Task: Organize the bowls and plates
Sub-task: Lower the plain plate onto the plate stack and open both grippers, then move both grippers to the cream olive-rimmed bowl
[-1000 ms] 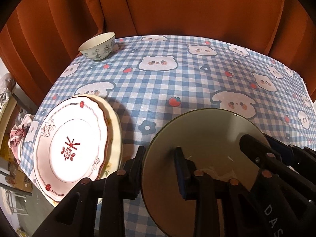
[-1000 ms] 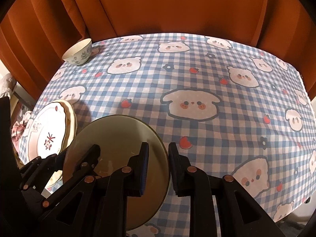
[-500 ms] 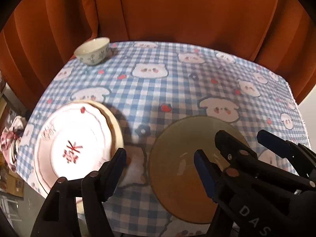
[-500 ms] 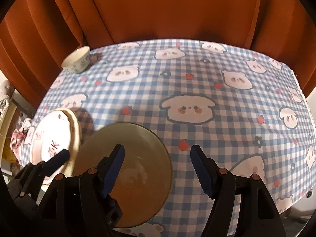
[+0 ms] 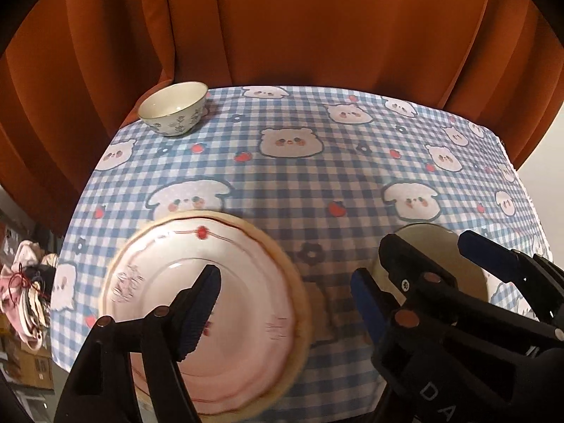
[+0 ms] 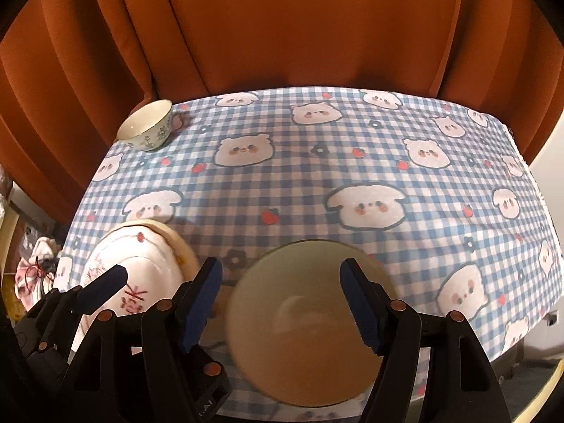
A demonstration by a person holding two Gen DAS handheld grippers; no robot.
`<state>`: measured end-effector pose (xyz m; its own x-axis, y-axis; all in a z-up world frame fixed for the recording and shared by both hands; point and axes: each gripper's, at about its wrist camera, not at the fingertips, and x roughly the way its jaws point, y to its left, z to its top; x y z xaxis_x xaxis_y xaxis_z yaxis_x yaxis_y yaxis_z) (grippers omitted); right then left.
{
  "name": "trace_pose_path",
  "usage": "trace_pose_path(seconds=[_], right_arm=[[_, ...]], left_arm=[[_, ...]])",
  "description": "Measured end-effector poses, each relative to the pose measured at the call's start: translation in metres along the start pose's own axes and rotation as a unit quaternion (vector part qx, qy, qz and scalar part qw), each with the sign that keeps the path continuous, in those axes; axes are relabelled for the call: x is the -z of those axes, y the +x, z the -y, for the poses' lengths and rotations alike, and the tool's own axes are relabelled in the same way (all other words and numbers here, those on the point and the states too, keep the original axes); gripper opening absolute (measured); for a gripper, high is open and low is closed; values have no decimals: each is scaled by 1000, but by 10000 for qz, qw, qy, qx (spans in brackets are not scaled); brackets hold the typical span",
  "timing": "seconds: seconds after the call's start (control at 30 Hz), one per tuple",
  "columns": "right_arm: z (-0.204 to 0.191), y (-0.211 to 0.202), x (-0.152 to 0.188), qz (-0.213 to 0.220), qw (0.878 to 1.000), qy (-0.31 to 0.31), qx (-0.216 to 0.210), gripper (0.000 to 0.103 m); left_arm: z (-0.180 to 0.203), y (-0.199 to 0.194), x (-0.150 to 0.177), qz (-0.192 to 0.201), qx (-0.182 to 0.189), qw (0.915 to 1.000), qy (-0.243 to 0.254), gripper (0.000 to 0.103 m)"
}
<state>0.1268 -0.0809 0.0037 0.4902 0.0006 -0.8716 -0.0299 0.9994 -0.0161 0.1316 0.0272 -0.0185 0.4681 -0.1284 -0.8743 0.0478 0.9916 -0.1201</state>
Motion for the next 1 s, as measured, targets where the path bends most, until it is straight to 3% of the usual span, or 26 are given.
trace_pose_path(seconds=[0.5, 1.0], right_arm=[[-92, 8, -9, 88, 9998, 138, 86, 73], [-142, 35, -78, 298, 9995, -129, 63, 75]], left_arm=[[-90, -6, -17, 115, 2, 9998, 167, 79], [-133, 17, -82, 354, -232, 9989, -195, 79]])
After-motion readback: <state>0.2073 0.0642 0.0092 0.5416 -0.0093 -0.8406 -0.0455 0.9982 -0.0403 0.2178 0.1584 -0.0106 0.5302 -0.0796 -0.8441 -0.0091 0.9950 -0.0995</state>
